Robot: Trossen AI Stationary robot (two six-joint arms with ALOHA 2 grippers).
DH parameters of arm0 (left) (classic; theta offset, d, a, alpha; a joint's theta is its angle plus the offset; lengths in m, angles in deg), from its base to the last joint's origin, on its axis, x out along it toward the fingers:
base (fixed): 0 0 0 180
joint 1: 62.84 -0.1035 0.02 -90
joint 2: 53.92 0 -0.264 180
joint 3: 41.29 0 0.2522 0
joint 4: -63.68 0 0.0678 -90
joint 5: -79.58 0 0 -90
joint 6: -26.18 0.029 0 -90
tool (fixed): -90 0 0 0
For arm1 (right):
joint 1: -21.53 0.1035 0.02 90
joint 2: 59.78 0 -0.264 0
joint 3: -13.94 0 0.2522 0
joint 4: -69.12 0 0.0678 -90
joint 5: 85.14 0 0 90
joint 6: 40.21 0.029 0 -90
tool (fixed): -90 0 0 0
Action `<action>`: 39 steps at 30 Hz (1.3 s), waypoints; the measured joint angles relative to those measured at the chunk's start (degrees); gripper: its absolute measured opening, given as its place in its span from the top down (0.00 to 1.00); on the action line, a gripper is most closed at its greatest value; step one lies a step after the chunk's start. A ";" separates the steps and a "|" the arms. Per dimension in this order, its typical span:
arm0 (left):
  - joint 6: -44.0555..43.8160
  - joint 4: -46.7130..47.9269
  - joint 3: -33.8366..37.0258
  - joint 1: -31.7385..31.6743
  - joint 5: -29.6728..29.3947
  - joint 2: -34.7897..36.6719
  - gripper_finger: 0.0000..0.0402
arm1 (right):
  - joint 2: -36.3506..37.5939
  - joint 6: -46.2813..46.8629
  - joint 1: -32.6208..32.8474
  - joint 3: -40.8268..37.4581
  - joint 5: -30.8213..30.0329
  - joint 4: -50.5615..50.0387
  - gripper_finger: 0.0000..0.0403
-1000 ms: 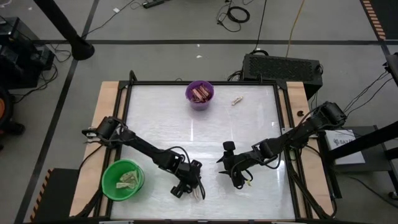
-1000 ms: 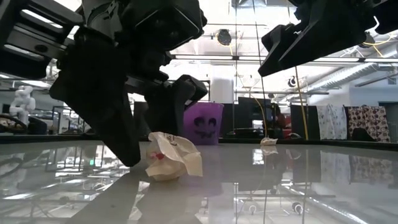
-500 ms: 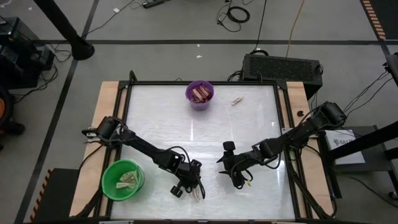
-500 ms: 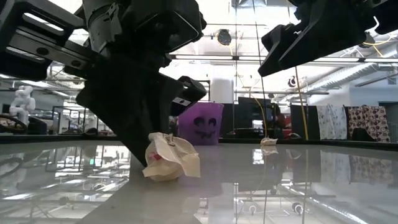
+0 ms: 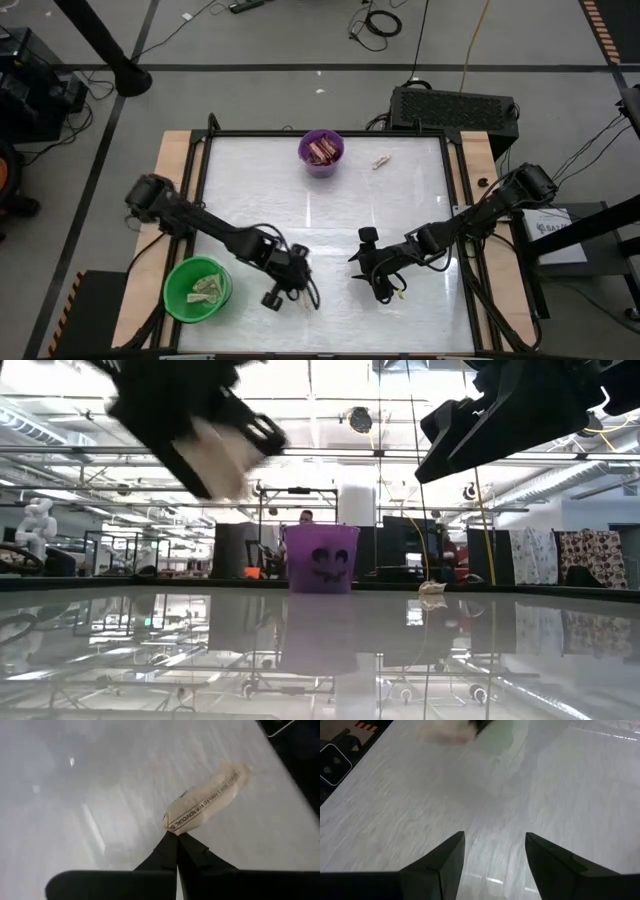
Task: Sort candy by brand, put in halloween buckets
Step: Put the white chocolate into the green bucket
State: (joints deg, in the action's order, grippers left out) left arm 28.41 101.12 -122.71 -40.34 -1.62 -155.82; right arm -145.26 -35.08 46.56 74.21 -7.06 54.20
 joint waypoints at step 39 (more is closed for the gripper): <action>-83.01 56.03 5.53 27.16 2.27 33.62 0.88 | 0.00 0.22 0.01 0.00 -0.04 -0.32 0.50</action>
State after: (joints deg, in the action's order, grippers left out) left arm -54.60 157.15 -117.18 -13.19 0.65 -122.19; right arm -145.26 -34.86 46.58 74.21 -7.11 53.88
